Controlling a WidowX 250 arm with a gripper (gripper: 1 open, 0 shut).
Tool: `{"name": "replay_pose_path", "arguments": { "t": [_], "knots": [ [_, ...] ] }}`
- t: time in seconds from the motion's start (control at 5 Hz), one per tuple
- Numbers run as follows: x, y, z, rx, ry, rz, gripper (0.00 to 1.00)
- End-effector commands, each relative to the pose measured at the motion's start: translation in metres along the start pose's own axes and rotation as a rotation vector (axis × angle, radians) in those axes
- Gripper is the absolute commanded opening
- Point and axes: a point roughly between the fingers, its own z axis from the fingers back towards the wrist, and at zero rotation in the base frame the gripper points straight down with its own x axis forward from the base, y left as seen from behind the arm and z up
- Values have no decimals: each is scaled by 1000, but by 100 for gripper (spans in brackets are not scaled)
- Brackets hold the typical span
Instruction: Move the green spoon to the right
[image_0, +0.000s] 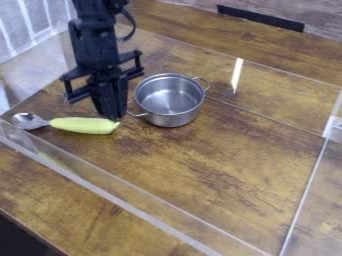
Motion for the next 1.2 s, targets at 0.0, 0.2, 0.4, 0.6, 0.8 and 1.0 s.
{"name": "replay_pose_path", "arguments": {
  "t": [0.0,0.2,0.4,0.6,0.8,1.0],
  "knots": [
    [7,8,3,-53,-7,115,100],
    [18,12,-6,-65,16,194,100],
    [30,14,-13,-78,30,245,100],
    [43,18,-8,-77,37,254,100],
    [54,16,-2,-75,51,265,100],
    [63,14,-5,-79,68,338,100]
  ]
}}
